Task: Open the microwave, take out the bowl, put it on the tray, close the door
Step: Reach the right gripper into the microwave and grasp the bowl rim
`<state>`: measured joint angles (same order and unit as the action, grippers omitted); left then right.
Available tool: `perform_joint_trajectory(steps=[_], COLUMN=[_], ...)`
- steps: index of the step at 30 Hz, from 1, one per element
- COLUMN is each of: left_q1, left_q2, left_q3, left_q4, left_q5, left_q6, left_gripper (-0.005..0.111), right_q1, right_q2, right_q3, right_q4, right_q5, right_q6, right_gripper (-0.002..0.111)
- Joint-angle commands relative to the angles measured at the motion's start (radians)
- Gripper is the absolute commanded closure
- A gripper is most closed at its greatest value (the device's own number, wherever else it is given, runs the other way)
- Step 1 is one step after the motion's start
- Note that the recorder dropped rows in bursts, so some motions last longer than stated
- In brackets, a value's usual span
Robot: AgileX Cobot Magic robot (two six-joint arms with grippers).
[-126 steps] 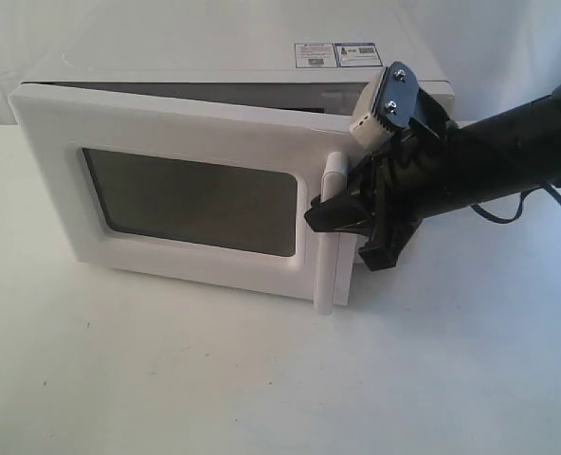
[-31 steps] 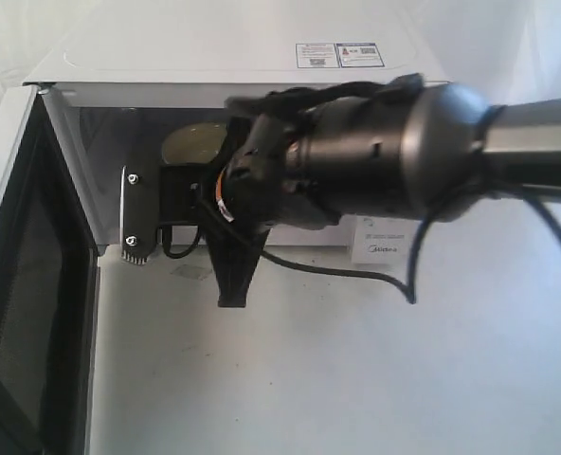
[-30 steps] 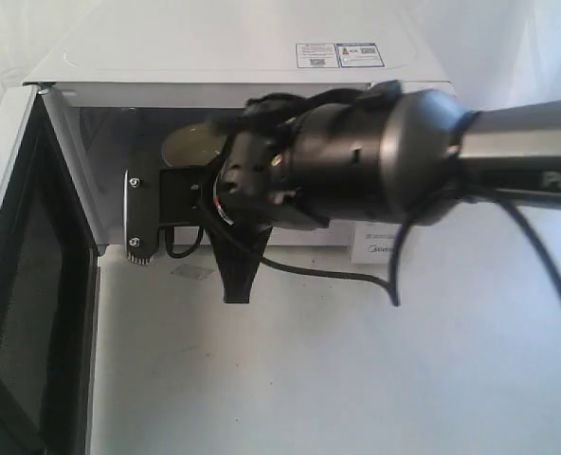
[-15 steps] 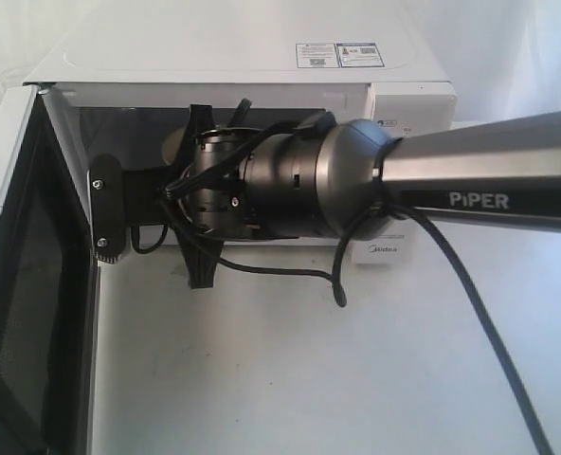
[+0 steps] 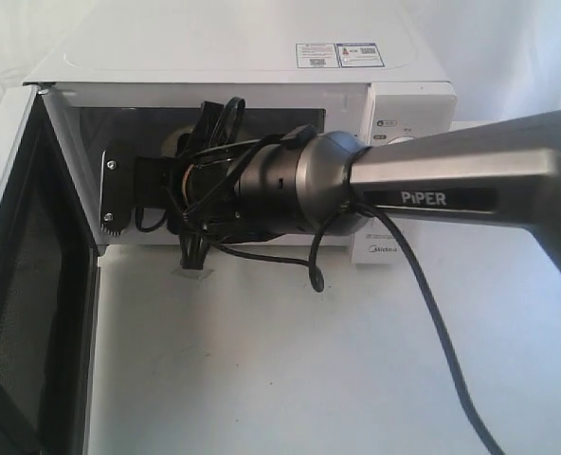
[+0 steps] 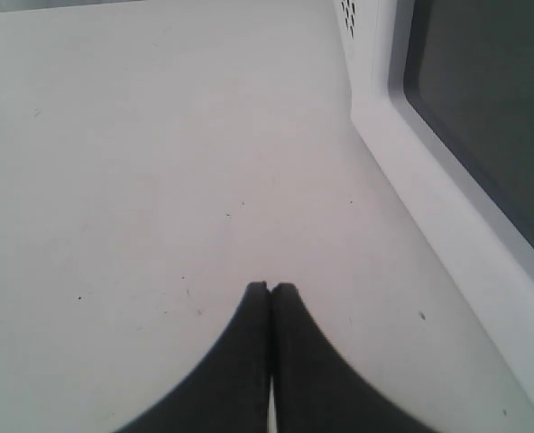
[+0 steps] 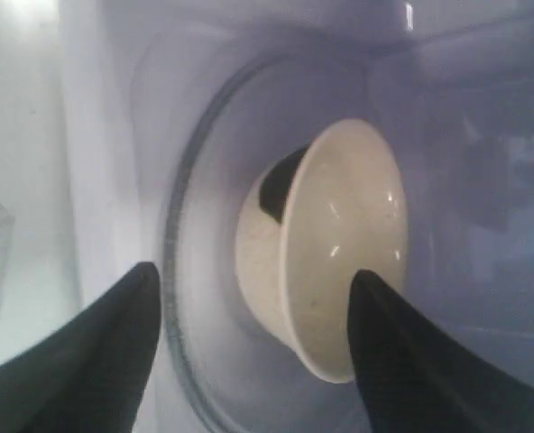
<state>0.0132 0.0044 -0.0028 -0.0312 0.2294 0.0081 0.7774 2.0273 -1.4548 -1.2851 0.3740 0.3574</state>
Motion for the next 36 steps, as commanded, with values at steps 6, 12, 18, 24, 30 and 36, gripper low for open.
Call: perform_joint_trajectory(steps=[6, 12, 18, 24, 30, 36], left_q1=[0.002, 0.002, 0.002, 0.002, 0.002, 0.002], left_q2=[-0.004, -0.004, -0.004, -0.004, -0.004, -0.004], left_q3=[0.003, 0.003, 0.003, 0.003, 0.003, 0.003], left_q4=[-0.005, -0.005, -0.005, -0.005, -0.005, -0.005], left_q5=[0.002, 0.002, 0.002, 0.002, 0.002, 0.002], left_q6=[-0.008, -0.008, -0.008, -0.008, -0.008, -0.008], left_gripper=[0.107, 0.107, 0.107, 0.107, 0.107, 0.107], right_q1=[-0.03, -0.03, -0.03, -0.03, -0.03, -0.03], right_q2=[0.037, 0.06, 0.06, 0.06, 0.06, 0.06], right_q3=[-0.02, -0.02, -0.026, -0.026, -0.026, -0.026], right_q4=[-0.026, -0.028, -0.057, -0.057, -0.092, -0.147], right_q5=[-0.022, -0.023, -0.003, 0.061, 0.097, 0.017], right_q6=[0.051, 0.051, 0.051, 0.051, 0.049, 0.049], right_gripper=[0.051, 0.055, 0.058, 0.058, 0.058, 0.058])
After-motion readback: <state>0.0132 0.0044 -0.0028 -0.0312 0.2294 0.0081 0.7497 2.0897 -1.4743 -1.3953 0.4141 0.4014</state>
